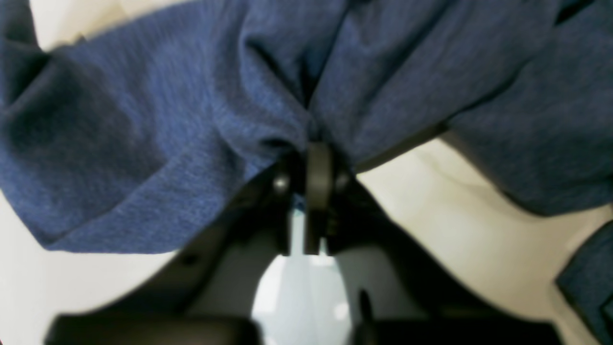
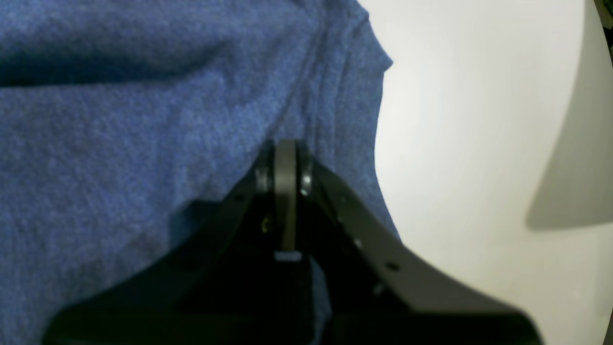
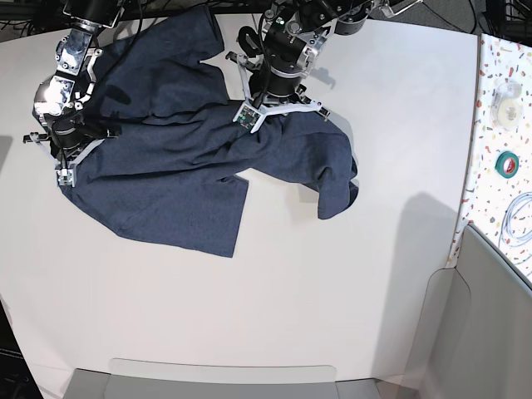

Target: Layout the t-shirt on the table in an organized manner, then fold the t-shirt properly

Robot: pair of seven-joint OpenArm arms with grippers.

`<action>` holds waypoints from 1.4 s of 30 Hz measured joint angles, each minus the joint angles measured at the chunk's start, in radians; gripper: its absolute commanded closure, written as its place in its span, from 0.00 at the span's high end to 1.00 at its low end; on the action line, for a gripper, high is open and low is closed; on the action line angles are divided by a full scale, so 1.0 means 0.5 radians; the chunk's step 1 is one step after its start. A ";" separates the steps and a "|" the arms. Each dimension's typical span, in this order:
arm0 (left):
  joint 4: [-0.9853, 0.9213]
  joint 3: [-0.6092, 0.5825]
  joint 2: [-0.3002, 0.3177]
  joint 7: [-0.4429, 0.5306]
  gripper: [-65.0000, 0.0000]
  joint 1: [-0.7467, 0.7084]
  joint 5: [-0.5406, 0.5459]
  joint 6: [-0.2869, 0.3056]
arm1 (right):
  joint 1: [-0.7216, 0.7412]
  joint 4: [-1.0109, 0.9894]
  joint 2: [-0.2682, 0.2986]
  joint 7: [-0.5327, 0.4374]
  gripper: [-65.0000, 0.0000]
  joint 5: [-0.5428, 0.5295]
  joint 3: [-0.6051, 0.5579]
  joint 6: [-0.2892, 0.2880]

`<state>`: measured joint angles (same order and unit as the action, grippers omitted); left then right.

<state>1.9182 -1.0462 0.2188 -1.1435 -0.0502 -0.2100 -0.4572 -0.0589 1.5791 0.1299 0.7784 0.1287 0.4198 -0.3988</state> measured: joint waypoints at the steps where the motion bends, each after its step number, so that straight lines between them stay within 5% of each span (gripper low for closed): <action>1: -0.006 0.000 0.000 0.000 0.00 0.000 0.001 0.001 | -0.001 0.008 0.000 0.011 0.00 0.000 0.000 -0.001; 10: 0.038 0.131 0.001 -0.015 0.00 0.101 -0.001 -0.008 | -0.251 0.625 -0.049 0.118 0.00 -0.249 -0.007 -0.006; 15: 0.134 0.146 -0.001 0.004 0.00 0.144 -0.016 -0.007 | -0.369 0.826 -0.058 0.108 0.00 -0.587 -0.006 -0.008; 20: 0.134 0.146 -0.001 -0.008 0.00 0.140 -0.010 -0.008 | -0.455 0.642 -0.159 0.127 0.00 -0.896 -0.238 0.003; 27: 0.134 0.146 0.000 -0.008 0.00 0.167 -0.015 -0.008 | -0.391 0.327 -0.154 0.043 0.00 -0.916 -0.613 -0.005; 42: 0.153 0.275 0.057 -0.017 0.00 0.527 0.021 -0.008 | -0.373 -0.089 0.083 -0.371 0.00 -1.221 -0.680 -0.128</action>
<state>1.9945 -0.9085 0.2474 -1.1519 0.2134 -0.1997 -0.4610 -0.2455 1.5349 0.1715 0.5930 -0.4816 0.0799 -0.4629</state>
